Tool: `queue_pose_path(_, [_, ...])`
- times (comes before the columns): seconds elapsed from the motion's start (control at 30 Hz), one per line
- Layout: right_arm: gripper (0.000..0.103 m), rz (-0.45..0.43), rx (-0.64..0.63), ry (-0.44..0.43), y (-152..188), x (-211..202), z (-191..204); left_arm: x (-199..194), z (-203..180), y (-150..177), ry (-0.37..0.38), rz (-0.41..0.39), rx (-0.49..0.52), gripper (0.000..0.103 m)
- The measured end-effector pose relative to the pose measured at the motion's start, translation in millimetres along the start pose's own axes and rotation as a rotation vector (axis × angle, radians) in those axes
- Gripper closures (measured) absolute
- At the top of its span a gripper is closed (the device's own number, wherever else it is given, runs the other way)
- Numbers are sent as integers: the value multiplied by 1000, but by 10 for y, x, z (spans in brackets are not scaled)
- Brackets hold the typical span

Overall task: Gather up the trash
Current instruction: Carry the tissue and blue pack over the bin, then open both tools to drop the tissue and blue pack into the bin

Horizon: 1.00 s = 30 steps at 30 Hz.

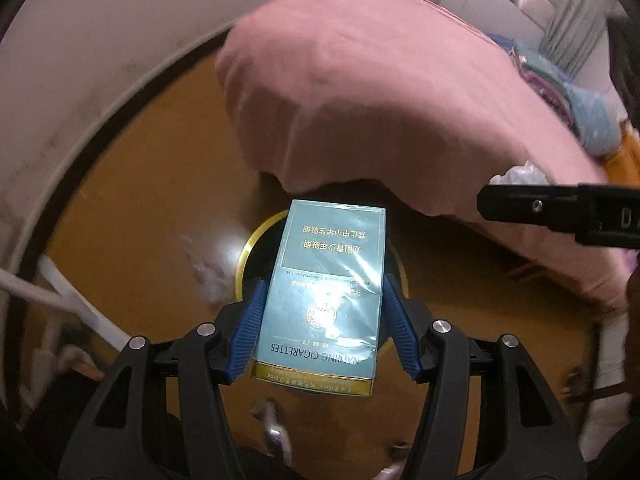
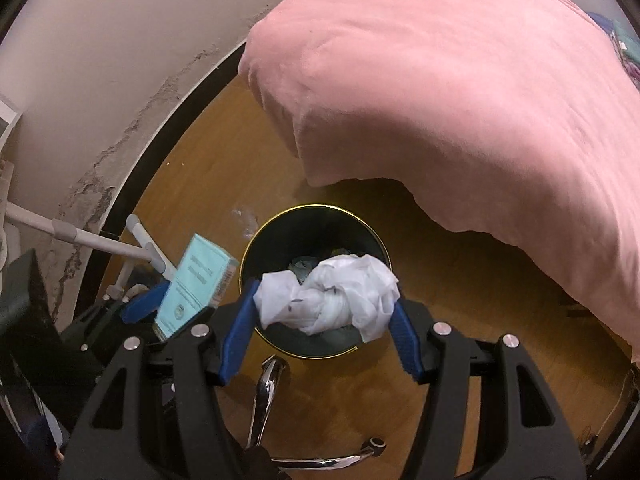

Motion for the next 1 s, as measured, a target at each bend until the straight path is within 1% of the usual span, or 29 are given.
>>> queue_pose_path(0.1, [43,5,7,-1,-5,11,-3,29,30,-25,21,-18,-17,46])
queue_pose_path(0.2, [43,10,9,1,0,15,10,29,41,-14,15,-28,-25,46])
queue_pose_path(0.3, [43,0,3,-2,-5,-22,26,-1,59,-38,10,-56,-36,46])
queue_pose_path(0.37, [43,-2,5,-4,-8,-21,25,-19,61,-59,4,-68,-39,44])
queue_pose_path(0.4, [43,-1,6,-6,-3,-22,31,-22,62,-65,6,-72,-40,38])
queue_pose_path(0.43, [43,-1,4,-7,-2,-24,39,-58,45,-61,7,-76,-41,31])
queue_pose_path(0.5, [43,-3,1,-6,-8,-21,38,-92,36,-65,9,-89,-39,27])
queue_pose_path(0.87, [42,-14,0,-11,-18,-35,37,-257,83,-38,2,-128,-62,24])
queue_pose_path(0.97, [41,-18,-9,-15,-27,-40,61,-295,98,-23,2,-136,-68,22])
queue_pose_path(1.0, [39,-21,-10,-16,-38,-47,66,-309,100,-27,2,-139,-72,22])
Point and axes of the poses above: each gripper's, at about its wrist camera, not at the fingertips, and x roughly the way its jaws point, z to its left, y to its underside, the point moved 7 cm from there along x, roughly the way its jaws point, and after that the axes turned 15 degrees about y, right-handed, at the moved point
